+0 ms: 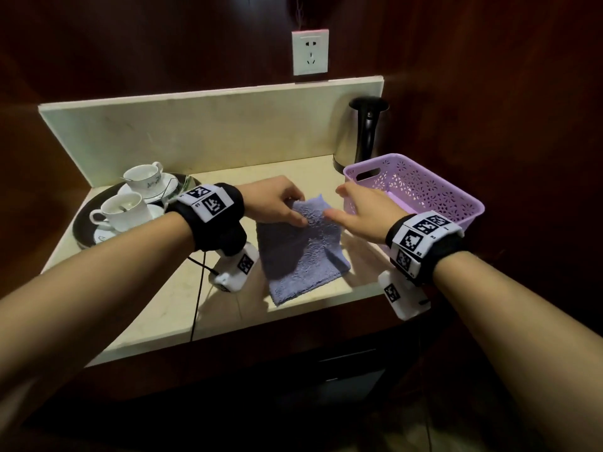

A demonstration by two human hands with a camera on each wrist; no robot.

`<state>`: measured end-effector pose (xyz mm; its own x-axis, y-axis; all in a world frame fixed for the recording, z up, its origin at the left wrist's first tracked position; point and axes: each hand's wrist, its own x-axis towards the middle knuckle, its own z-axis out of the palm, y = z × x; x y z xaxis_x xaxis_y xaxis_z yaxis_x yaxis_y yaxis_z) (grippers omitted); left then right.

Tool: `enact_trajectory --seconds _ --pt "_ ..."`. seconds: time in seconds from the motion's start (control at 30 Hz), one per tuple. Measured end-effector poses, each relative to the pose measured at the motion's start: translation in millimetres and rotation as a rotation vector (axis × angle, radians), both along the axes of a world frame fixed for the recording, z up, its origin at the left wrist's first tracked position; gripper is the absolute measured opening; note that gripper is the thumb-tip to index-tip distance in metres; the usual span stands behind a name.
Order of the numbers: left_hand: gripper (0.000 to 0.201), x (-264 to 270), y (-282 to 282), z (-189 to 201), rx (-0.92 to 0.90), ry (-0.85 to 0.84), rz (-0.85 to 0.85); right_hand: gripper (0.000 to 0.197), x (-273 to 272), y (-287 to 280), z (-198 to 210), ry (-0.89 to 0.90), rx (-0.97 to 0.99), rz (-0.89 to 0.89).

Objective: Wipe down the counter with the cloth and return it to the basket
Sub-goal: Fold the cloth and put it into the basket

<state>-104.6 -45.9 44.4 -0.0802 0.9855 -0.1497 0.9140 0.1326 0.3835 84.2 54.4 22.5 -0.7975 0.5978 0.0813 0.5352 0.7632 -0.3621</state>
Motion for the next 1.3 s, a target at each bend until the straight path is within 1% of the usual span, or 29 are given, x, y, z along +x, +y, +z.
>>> enact_trajectory --seconds 0.07,0.13,0.2,0.23,0.27,0.33,0.37,0.43,0.5,0.53,0.57,0.63,0.7,0.73,0.77,0.87,0.9,0.97,1.03,1.13,1.23,1.3 --pt "0.017 4.2 0.5 13.5 0.015 -0.032 -0.041 0.069 3.1 -0.4 1.0 0.018 -0.08 0.031" --pt "0.014 7.7 2.6 24.4 0.02 -0.069 -0.067 0.069 6.8 -2.5 4.4 0.089 -0.195 0.053" --pt "0.013 10.5 5.7 34.3 0.034 -0.089 -0.088 0.07 9.4 1.6 8.7 0.172 -0.254 0.04" --pt "0.011 11.4 7.8 38.4 0.05 -0.085 -0.095 0.067 10.9 4.4 11.4 0.218 -0.274 0.028" --pt "0.011 11.9 10.7 41.8 0.07 -0.073 -0.095 0.062 12.5 7.0 14.5 0.268 -0.301 0.018" --pt "0.011 12.4 16.8 47.1 0.122 -0.025 -0.086 0.045 15.1 13.5 20.9 0.37 -0.36 0.013" --pt "0.012 12.9 20.4 48.7 0.144 -0.011 -0.08 0.035 16.7 15.7 24.2 0.411 -0.37 0.018" --pt "0.014 12.8 27.9 50.0 0.163 -0.035 -0.068 0.021 20.3 17.3 30.6 0.459 -0.34 0.014" --pt "0.017 11.1 34.6 47.4 0.153 -0.058 -0.054 0.014 23.7 18.9 35.1 0.499 -0.312 -0.003" --pt "0.019 9.9 37.2 44.7 0.141 -0.068 -0.043 0.013 25.7 18.2 37.7 0.516 -0.314 -0.001" --pt "0.02 8.5 39.6 41.1 0.127 -0.093 -0.031 0.015 27.7 19.1 38.4 0.535 -0.326 0.002" --pt "0.027 4.9 44.1 33.0 0.092 -0.214 -0.011 0.02 32.9 21.7 39.7 0.553 -0.338 -0.008" --pt "0.046 3.1 48.0 23.8 0.077 -0.341 0.009 0.022 39.2 23.0 41.7 0.559 -0.352 -0.03" --pt "0.053 3.0 50.1 20.1 0.078 -0.378 0.021 0.023 41.9 23.7 42.9 0.572 -0.375 -0.041" --pt "0.055 3.0 53.3 16.1 0.081 -0.405 0.023 0.024 44.1 25.6 42.9 0.592 -0.418 -0.064" --pt "0.034 5.3 63.5 10.4 0.165 -0.514 0.081 0.025 50.0 29.8 43.4 0.62 -0.574 -0.161" --pt "0.033 6.3 67.7 10.3 0.205 -0.566 0.12 0.022 51.5 31.6 43.4 0.615 -0.595 -0.191" --pt "0.032 11.8 76.8 12.9 0.273 -0.671 0.173 0.011 55.9 37.1 43.3 0.586 -0.593 -0.239" --pt "0.029 18.2 87.2 16.1 0.34 -0.722 0.189 0.016 60.8 42.0 41.6 0.552 -0.586 -0.284" --pt "0.026 30.4 107.4 17.0 0.337 -0.677 0.158 0.013 67.8 52.4 33.1 0.501 -0.576 -0.375" --pt "0.026 40.5 130.0 9.1 0.325 -0.581 0.15 0.02 74.8 66.1 23.7 0.429 -0.462 -0.452" --pt "0.029 42.2 145.4 1.3 0.358 -0.489 0.173 0.021 78.3 73.8 20.2 0.42 -0.44 -0.469"
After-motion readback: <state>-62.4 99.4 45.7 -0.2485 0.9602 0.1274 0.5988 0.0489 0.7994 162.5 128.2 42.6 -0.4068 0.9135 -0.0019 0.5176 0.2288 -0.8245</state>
